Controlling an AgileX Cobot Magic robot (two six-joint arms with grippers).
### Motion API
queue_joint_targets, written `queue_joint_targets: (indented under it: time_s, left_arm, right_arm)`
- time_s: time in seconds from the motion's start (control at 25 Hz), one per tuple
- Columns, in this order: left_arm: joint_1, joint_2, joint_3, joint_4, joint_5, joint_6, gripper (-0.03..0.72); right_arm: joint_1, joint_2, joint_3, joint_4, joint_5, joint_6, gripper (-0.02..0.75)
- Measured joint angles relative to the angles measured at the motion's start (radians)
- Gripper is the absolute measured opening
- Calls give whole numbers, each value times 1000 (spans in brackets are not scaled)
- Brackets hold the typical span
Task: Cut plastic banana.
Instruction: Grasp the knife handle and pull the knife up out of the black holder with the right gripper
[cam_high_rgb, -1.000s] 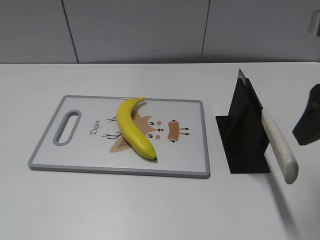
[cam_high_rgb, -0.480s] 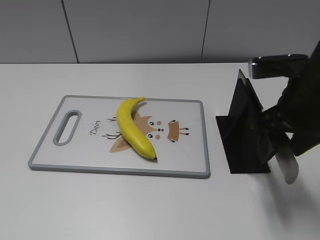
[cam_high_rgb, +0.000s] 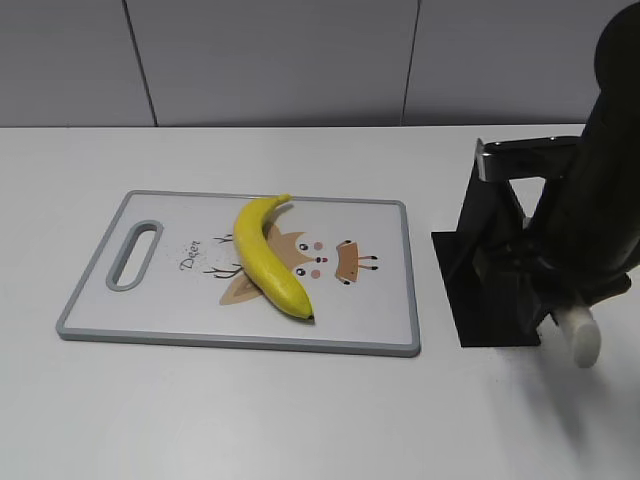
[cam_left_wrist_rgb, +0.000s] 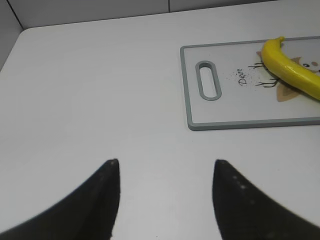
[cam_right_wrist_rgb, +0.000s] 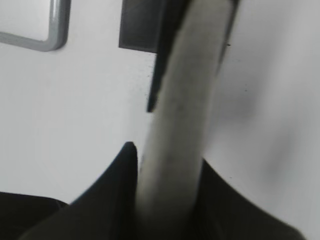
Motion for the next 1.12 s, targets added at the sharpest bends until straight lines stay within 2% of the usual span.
queue_joint_targets:
  time_s: [0.04,0.08,0.32,0.76,1.12]
  left_arm:
    - [0,0,0,0,0,0,573]
    - [0,0,0,0,0,0,573]
    - [0,0,0,-1,0,0,573]
    - [0,0,0,-1,0,0,573]
    - [0,0,0,-1,0,0,573]
  right_arm:
    - [0,0,0,-8,5,13,190]
    - [-3,0,0,-8,10,23,188]
    - [-3,-9,-1,-7,35,26,185]
    - [-3,-190,-1,-5,40,29,185]
    - [0,-306,-20,-45,43,-9,183]
